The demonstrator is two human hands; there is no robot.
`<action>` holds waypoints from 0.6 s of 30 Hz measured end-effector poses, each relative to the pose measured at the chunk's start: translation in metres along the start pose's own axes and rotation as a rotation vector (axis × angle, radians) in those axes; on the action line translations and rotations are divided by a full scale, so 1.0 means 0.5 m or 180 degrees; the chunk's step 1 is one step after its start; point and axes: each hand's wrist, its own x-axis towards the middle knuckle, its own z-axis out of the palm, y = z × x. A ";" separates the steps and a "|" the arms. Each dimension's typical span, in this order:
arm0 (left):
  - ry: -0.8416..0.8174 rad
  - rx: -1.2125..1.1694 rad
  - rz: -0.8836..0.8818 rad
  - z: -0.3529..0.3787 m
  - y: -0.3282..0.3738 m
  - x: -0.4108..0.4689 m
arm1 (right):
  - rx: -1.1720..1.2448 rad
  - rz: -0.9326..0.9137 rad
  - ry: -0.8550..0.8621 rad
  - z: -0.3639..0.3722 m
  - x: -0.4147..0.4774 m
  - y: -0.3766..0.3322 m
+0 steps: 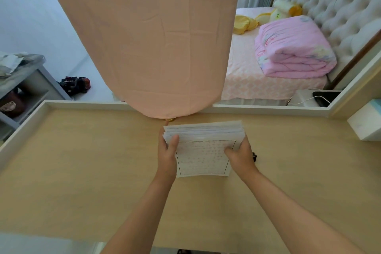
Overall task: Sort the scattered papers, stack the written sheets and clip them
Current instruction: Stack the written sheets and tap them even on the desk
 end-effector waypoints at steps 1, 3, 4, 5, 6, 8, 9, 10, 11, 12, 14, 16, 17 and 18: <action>0.0081 -0.0039 -0.0012 0.003 0.001 -0.001 | 0.0045 0.0025 -0.0019 -0.001 0.000 -0.001; 0.0307 -0.0043 -0.0093 0.005 0.005 0.003 | 0.0107 0.0007 -0.0034 -0.006 0.003 -0.006; 0.0398 -0.0014 -0.0109 0.008 0.012 0.006 | 0.0138 -0.0031 -0.0040 -0.009 0.005 -0.006; 0.0465 0.0033 -0.0094 0.010 0.019 0.010 | 0.0153 -0.0056 -0.0043 -0.010 0.008 -0.004; 0.0525 0.0051 -0.0089 0.015 0.029 0.013 | 0.0167 -0.0063 -0.0066 -0.010 0.009 -0.001; 0.0740 0.0034 -0.0191 0.027 0.044 0.015 | 0.0151 -0.0016 -0.0115 -0.007 0.007 0.003; 0.0883 0.0022 -0.0254 0.031 0.049 0.017 | 0.0137 -0.0004 -0.0124 -0.007 0.005 0.005; 0.1010 -0.0006 -0.0301 0.033 0.051 0.019 | 0.0128 -0.0013 -0.0130 -0.008 0.004 0.006; 0.1072 -0.0054 -0.0324 0.034 0.054 0.020 | 0.0105 -0.0016 -0.0122 -0.008 0.001 0.004; 0.1052 -0.0082 -0.0286 0.035 0.056 0.020 | 0.0111 -0.0022 -0.0112 -0.009 0.000 0.001; 0.0981 -0.0062 -0.0188 0.041 0.062 0.019 | 0.0157 -0.0041 -0.0084 -0.008 0.002 0.001; 0.1000 0.0084 -0.0179 0.045 0.065 0.017 | 0.0156 -0.0018 -0.0092 -0.006 0.001 0.001; 0.0980 0.0185 -0.0178 0.044 0.064 0.018 | 0.0150 0.0000 -0.0090 -0.006 -0.001 -0.001; 0.0938 0.0274 -0.0154 0.042 0.064 0.018 | 0.0148 0.0003 -0.0079 -0.007 -0.003 -0.003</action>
